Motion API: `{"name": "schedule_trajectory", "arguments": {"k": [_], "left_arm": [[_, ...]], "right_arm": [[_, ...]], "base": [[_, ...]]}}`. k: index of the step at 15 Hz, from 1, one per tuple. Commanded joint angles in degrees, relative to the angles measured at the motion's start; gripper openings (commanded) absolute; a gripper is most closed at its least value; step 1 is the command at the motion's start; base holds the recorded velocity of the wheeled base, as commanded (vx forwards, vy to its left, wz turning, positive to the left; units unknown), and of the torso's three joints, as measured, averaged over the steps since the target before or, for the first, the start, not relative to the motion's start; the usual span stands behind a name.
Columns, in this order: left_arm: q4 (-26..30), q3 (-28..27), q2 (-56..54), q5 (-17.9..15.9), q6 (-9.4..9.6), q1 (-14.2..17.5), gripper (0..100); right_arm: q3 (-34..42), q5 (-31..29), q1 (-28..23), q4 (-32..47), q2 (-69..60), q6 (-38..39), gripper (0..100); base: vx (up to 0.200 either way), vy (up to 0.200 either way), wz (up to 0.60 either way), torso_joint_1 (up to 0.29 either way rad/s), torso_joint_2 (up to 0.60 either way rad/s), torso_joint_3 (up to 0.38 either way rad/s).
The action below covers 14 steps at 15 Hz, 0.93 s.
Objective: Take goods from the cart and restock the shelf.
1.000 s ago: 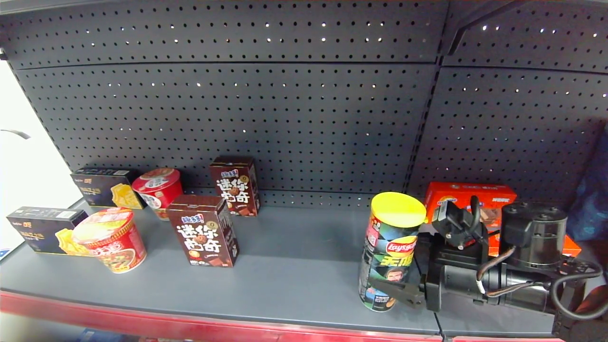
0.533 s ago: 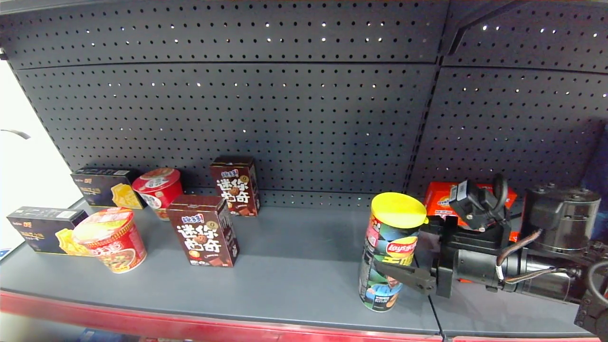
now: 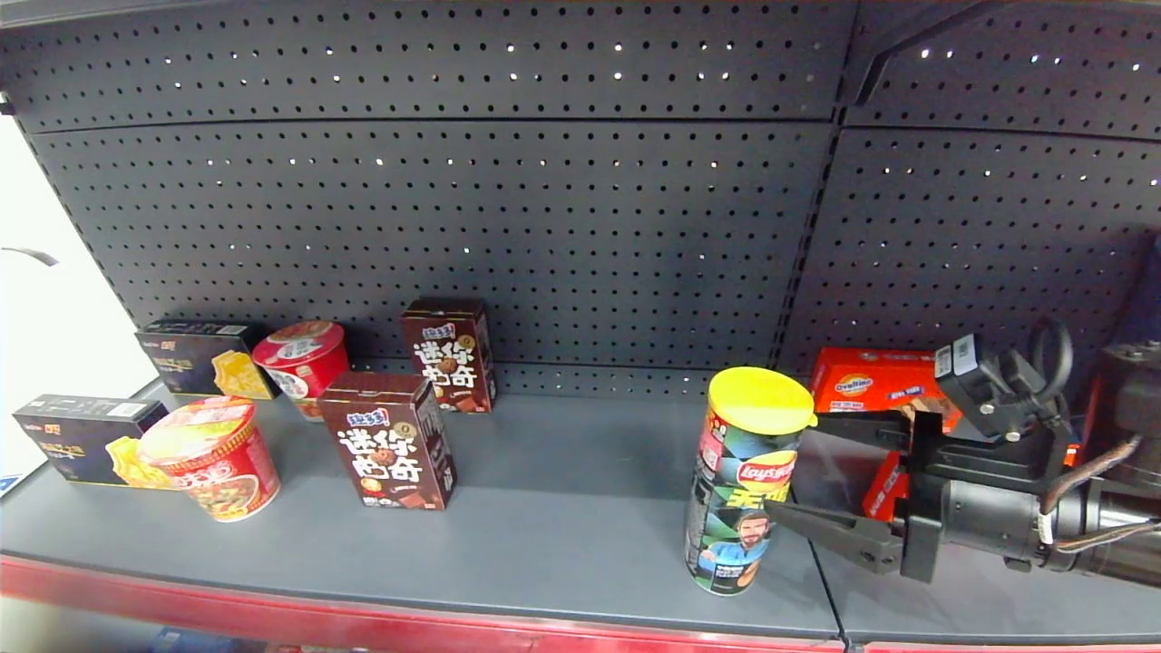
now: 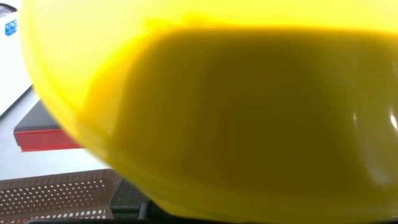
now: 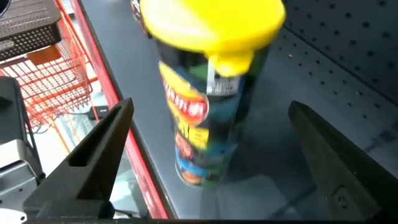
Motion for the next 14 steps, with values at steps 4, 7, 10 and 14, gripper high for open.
{"name": "schedule_trajectory", "arguments": {"k": [4,7,10,14], "left_arm": [[-0.1,0.0,0.0,0.1,-0.02,0.0,0],[-0.2,-0.8,0.1,0.1,-0.11,-0.1,0],[-0.4,-3.4,0.5,-0.2,0.15,-0.4,0],[-0.2,-13.9,9.6,-0.6,0.33,-6.3,0]], "right_arm": [[5.5,0.1,-3.9,0.5,-8.8,0.0,100],[5.1,-4.8,-8.8,4.5,-16.8,1.2,100],[1.4,-14.4,-8.6,24.2,-31.8,3.8,100],[-3.0,-29.3,-9.7,44.3,-46.7,9.0,100]], "base": [[0.0,0.0,0.0,0.0,0.0,0.0],[0.0,0.0,0.0,0.0,0.0,0.0],[0.0,0.0,0.0,0.0,0.0,0.0],[0.0,0.0,0.0,0.0,0.0,0.0]]}}
